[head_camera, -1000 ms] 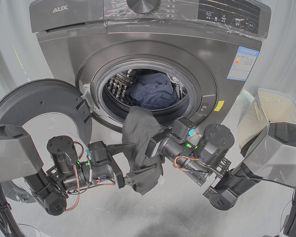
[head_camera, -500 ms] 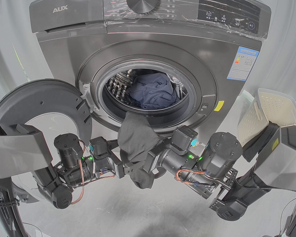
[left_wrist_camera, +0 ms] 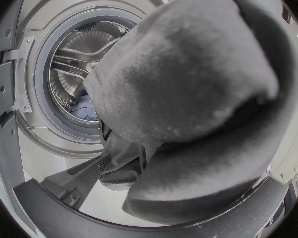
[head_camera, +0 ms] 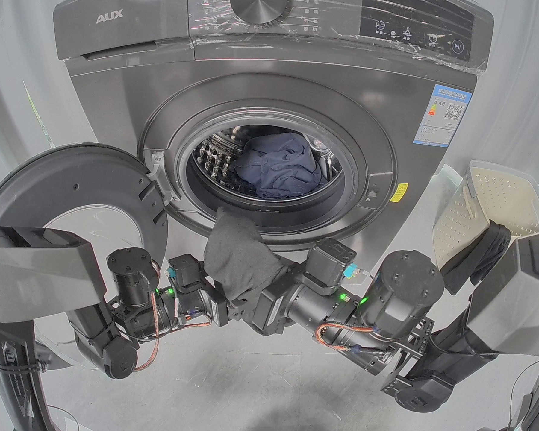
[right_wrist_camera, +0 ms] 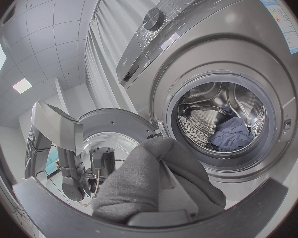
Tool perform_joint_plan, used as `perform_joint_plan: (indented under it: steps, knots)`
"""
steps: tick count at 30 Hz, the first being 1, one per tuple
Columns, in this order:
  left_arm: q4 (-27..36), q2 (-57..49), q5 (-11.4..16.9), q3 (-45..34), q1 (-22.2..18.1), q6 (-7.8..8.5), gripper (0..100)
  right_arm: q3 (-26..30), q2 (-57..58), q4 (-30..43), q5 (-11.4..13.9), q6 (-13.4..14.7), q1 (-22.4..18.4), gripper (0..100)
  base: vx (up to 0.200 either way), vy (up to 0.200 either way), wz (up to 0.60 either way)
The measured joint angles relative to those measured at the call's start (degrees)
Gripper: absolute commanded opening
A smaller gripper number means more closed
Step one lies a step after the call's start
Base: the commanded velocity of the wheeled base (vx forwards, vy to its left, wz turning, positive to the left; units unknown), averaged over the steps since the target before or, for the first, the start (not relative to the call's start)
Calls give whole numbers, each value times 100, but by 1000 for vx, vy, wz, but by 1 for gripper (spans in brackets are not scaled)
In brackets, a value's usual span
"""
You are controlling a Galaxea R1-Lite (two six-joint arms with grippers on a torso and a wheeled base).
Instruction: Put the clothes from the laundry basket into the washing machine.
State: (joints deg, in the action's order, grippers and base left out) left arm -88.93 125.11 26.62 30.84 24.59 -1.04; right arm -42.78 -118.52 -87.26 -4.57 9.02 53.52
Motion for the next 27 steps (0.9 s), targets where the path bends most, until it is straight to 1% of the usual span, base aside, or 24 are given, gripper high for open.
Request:
perform_joint_plan:
  steps: [10,13,15,18,20,23,25,27]
  knots:
    - [0,50,2,79,38,-57,0,-16,7,-33,6,39,43,0,0,0,0]
    - [0,13,2,107,24,-73,0,-27,11,-66,9,59,-11,0,0,0,0]
    - [2,-28,0,149,-11,-112,0,-24,18,-76,9,74,-63,0,0,0,0]
    - [9,-122,-5,190,-67,-224,0,2,55,-62,-2,138,-182,0,0,0,0]
    - [6,-218,-5,204,-100,-343,0,20,96,-46,-65,179,-280,0,0,0,0]
    - [6,-425,-5,215,-133,-577,0,119,134,-33,-185,211,-466,0,0,0,0]
    - [6,-560,-2,219,-139,-688,0,246,146,-22,-218,222,-560,0,0,0,0]
    - [9,-678,-2,219,-150,-752,0,406,138,-22,-232,230,-644,0,0,0,0]
